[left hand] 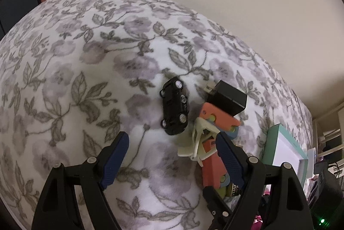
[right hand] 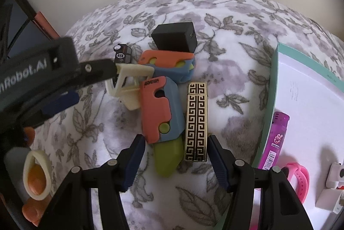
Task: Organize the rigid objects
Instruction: 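Grasp the gold patterned bar with the right tool while the left tool grasps the cream clip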
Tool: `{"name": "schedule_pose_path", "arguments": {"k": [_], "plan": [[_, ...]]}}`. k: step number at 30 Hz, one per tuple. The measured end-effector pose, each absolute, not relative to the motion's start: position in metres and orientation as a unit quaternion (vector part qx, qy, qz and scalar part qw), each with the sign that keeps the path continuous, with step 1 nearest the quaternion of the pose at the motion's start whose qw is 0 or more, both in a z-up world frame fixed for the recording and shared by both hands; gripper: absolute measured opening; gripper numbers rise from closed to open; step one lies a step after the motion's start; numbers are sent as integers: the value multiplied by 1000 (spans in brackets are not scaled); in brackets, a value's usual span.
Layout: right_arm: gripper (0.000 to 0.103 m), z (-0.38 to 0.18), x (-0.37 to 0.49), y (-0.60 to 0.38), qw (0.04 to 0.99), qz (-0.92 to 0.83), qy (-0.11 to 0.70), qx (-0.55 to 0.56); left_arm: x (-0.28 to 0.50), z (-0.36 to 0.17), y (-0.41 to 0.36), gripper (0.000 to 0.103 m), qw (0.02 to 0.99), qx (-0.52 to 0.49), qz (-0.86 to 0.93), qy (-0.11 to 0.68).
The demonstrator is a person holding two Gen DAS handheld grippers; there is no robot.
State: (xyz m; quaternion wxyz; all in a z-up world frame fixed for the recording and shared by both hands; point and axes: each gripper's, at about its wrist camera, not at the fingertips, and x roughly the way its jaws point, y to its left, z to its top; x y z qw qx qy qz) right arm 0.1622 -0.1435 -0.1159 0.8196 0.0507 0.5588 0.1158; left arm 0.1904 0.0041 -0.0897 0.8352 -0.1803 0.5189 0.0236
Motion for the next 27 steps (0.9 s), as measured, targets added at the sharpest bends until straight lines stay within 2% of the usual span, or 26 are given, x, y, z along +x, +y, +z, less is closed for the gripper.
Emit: {"name": "schedule_pose_path", "arguments": {"k": [23, 25, 27], "plan": [[63, -118, 166, -141, 821, 120, 556, 41, 188, -85, -10, 83, 843, -137, -7, 520], [63, -118, 166, -141, 821, 120, 556, 41, 191, -88, -13, 76, 842, -134, -7, 523], [63, -118, 166, -141, 821, 120, 556, 41, 196, -92, -16, 58, 839, -133, -10, 527]]}}
